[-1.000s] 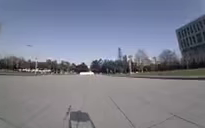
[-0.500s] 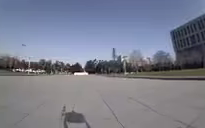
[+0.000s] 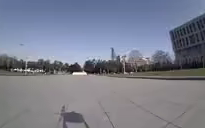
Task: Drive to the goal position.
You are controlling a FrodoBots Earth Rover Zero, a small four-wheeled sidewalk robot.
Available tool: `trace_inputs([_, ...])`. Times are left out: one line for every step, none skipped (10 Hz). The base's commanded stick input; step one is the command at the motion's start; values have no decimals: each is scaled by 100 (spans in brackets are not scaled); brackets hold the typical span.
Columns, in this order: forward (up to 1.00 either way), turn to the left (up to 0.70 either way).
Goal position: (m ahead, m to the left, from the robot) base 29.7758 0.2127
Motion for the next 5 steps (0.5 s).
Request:
trace_inputs([100,3])
trace_inputs([100,3])
trace_inputs([100,3])
trace_inputs([100,3])
trace_inputs([100,3])
